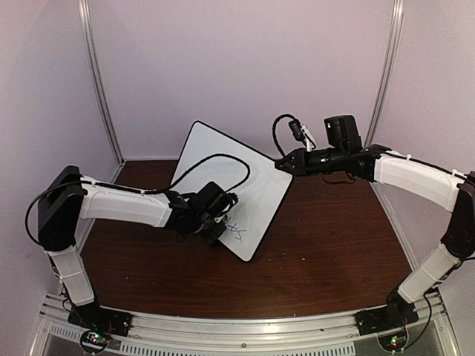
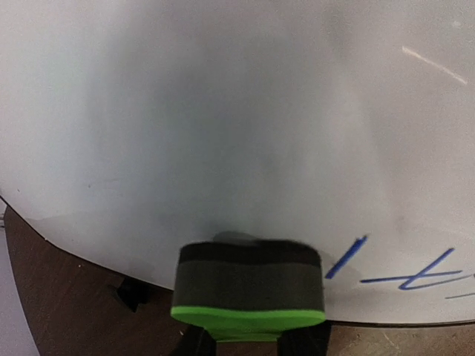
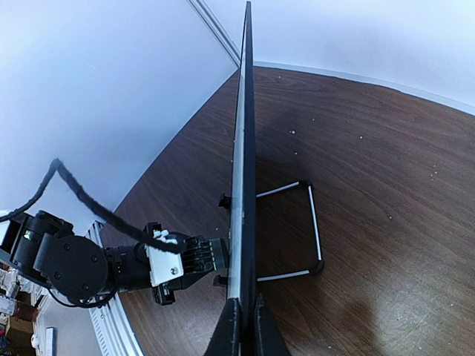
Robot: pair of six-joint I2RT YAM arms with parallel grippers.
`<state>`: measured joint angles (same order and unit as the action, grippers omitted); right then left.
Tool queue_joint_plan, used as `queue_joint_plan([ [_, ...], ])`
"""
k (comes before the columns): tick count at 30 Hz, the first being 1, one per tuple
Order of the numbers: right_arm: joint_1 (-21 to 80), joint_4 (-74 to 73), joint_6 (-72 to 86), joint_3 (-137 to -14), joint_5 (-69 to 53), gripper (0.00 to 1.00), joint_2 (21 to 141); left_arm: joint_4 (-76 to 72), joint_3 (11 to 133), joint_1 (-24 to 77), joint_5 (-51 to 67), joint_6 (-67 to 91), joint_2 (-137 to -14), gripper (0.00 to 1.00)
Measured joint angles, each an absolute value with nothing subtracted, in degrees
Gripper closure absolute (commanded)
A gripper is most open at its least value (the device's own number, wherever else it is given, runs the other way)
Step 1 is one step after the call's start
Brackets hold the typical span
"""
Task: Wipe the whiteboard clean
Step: Erase the center of the whiteboard.
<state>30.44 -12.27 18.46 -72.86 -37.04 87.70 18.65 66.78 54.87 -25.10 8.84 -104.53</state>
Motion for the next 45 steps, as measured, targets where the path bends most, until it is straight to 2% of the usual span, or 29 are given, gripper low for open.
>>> queue_joint_plan([
  [8,30.44,-11.97,17.82,-72.88,-37.50,1.00,87.81,17.15,66.96,60.38,-24.10,8.23,-104.51,1.00],
  [13,30.44,-11.64,16.84,-72.88,-38.04,1.00,87.88,16.88,66.96,60.49,-24.45,8.56,-104.51,1.00],
  [23,30.46,-11.46,17.78,-72.93,-37.65,1.00,88.20,16.43,67.16,49.65,-25.17,8.21,-102.63,1.00],
  [27,30.44,-11.70,18.17,-72.99,-37.56,1.00,88.27,15.62,67.20,48.56,-25.71,8.03,-102.72,1.00],
  [45,30.44,-12.19,17.54,-73.58,-37.52,1.00,88.58,10.98,64.16,60.77,-24.47,6.11,-102.80,1.00],
])
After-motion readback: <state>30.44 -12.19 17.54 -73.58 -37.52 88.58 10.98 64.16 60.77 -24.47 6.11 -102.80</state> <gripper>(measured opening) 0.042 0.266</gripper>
